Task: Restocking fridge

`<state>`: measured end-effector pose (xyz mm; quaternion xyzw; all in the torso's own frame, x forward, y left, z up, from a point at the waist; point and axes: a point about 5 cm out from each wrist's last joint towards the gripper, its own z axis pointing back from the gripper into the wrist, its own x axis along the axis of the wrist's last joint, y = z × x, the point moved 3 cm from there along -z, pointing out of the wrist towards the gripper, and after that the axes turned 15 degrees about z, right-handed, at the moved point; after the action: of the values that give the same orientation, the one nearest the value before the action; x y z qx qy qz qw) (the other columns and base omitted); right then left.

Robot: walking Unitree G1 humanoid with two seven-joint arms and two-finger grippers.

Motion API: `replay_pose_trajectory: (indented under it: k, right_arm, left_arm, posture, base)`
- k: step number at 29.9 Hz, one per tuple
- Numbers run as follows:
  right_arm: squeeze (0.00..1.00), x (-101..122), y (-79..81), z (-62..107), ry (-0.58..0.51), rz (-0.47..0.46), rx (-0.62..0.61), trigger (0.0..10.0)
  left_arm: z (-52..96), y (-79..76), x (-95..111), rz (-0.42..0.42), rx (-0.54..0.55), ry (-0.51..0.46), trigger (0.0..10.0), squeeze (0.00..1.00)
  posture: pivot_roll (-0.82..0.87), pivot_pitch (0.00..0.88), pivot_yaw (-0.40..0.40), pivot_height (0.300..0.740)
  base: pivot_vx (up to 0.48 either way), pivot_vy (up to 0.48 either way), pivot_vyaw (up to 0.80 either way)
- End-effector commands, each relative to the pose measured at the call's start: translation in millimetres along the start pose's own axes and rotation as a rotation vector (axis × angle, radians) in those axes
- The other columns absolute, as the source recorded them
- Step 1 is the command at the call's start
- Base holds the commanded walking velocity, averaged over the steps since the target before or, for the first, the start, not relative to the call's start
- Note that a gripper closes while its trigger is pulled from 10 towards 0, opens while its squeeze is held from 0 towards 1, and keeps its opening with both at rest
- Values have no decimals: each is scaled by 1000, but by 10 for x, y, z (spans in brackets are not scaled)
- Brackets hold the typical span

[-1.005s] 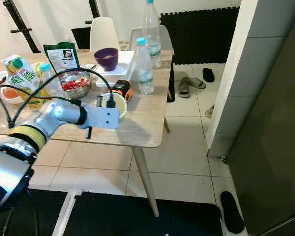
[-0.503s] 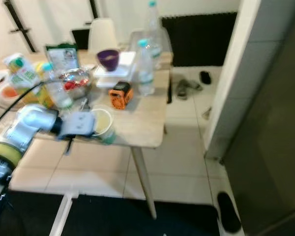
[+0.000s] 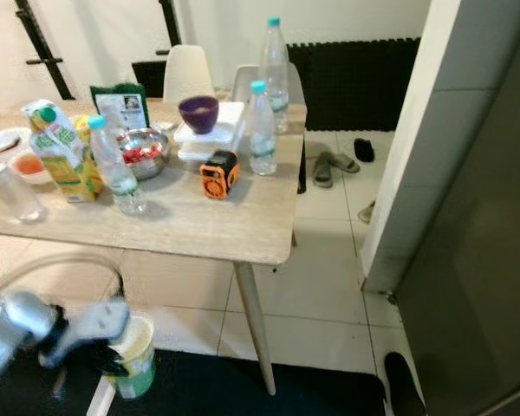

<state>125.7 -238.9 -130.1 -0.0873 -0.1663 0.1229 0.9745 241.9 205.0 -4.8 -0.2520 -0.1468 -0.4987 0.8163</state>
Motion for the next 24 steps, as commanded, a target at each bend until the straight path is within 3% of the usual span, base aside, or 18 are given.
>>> replay_pose_trajectory:
  k: [1, 3, 5, 6, 7, 10, 12, 13, 14, 17, 20, 24]
  right_arm:
    - [0, -34, 11, 2, 13, 10, 3, 10000]
    - [0, -28, -13, 3, 13, 16, -2, 10000]
    - [0, -28, -22, 3, 14, 17, -3, 10000]
    - [0, -30, -35, 5, 14, 19, -4, 10000]
    - [0, -32, -42, 5, 15, 23, -5, 10000]
    - [0, -33, -45, 6, 16, 25, -6, 10000]
    - [0, -31, -65, 7, 16, 25, -10, 10000]
    - [0, -31, -65, 7, 16, 25, -10, 10000]
    - [0, -25, -83, 8, 15, 25, -14, 10000]
    - [0, -13, -103, 8, 14, 27, -17, 10000]
    - [0, -10, -109, 8, 15, 26, -19, 10000]
    - [0, 2, -117, 8, 15, 24, -21, 10000]
  left_arm:
    - [-114, 20, -154, 36, 70, 49, 10000, 0]
    - [-469, 79, -418, 213, 396, 22, 10000, 0]
    - [-524, 68, -468, 261, 455, 13, 10000, 0]
    - [-641, -24, -562, 386, 485, -17, 10000, 0]
    - [-675, -53, -625, 452, 524, -26, 10000, 0]
    - [-695, -72, -670, 496, 552, -29, 10000, 0]
    - [-733, -138, -846, 755, 664, -97, 10000, 0]
    - [-733, -138, -846, 755, 664, -97, 10000, 0]
    - [-736, -200, -1017, 910, 787, -116, 10000, 0]
    - [-765, -325, -1200, 1008, 907, -84, 10000, 0]
    - [-854, -481, -1296, 1089, 897, -57, 10000, 0]
    - [-954, -568, -1263, 1103, 858, -56, 10000, 0]
  posture:
    - [-60, 41, 54, 740]
    - [-60, 41, 46, 740]
    - [-58, 43, 42, 740]
    - [-56, 41, 35, 740]
    - [-58, 41, 35, 740]
    - [-58, 41, 35, 740]
    - [-60, 38, 32, 740]
    - [-60, 38, 32, 740]
    - [-62, 37, 28, 740]
    - [-57, 34, 25, 740]
    - [-59, 26, 27, 740]
    - [-64, 7, 22, 740]
  base:
    - [0, 0, 0]
    - [0, 0, 0]
    - [0, 0, 0]
    - [0, 0, 0]
    - [0, 0, 0]
    - [0, 0, 0]
    - [0, 0, 0]
    - [0, 0, 0]
    - [0, 0, 0]
    - [0, 0, 0]
    - [0, 0, 0]
    - [0, 0, 0]
